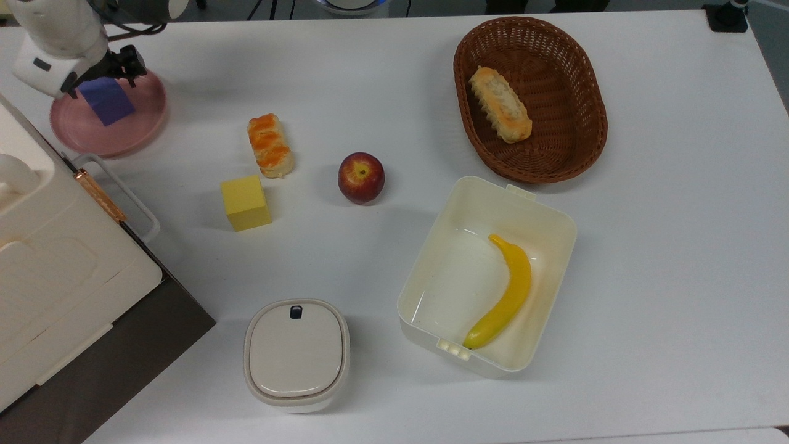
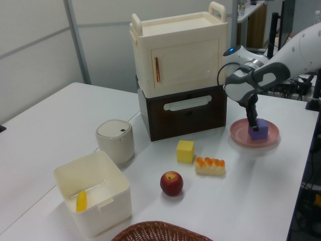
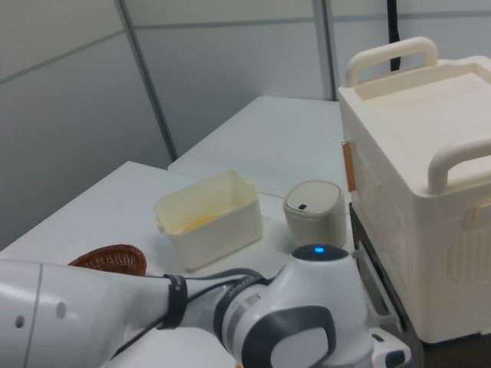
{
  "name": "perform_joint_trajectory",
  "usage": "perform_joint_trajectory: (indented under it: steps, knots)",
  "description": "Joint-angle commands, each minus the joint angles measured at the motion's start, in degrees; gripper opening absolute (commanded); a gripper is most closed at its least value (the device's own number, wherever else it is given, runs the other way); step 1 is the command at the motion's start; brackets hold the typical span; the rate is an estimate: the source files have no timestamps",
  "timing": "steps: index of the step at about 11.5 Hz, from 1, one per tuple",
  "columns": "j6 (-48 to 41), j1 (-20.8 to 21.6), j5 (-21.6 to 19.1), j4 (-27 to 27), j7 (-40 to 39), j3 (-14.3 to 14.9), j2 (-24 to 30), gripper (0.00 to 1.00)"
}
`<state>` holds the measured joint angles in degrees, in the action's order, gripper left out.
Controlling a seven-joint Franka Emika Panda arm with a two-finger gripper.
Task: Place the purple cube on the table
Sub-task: 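Lower the gripper onto the purple cube on the pink plate and grasp it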
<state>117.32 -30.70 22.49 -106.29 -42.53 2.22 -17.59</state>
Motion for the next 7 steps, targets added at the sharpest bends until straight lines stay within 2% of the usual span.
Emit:
perform_joint_trajectory:
  steps: [1, 4, 6, 7]
  knots:
    - [3.3, -0.6, 1.2, -1.0, -1.2, -0.2, -1.6, 1.00]
    - [2.8, -0.6, 1.5, -0.9, -1.2, -0.2, -1.4, 0.60]
    - [-1.2, -0.5, 1.2, -0.2, -0.5, -0.7, 0.9, 0.58]
    - [-4.6, 0.1, 0.6, 2.0, -0.1, -1.0, 1.7, 0.57]
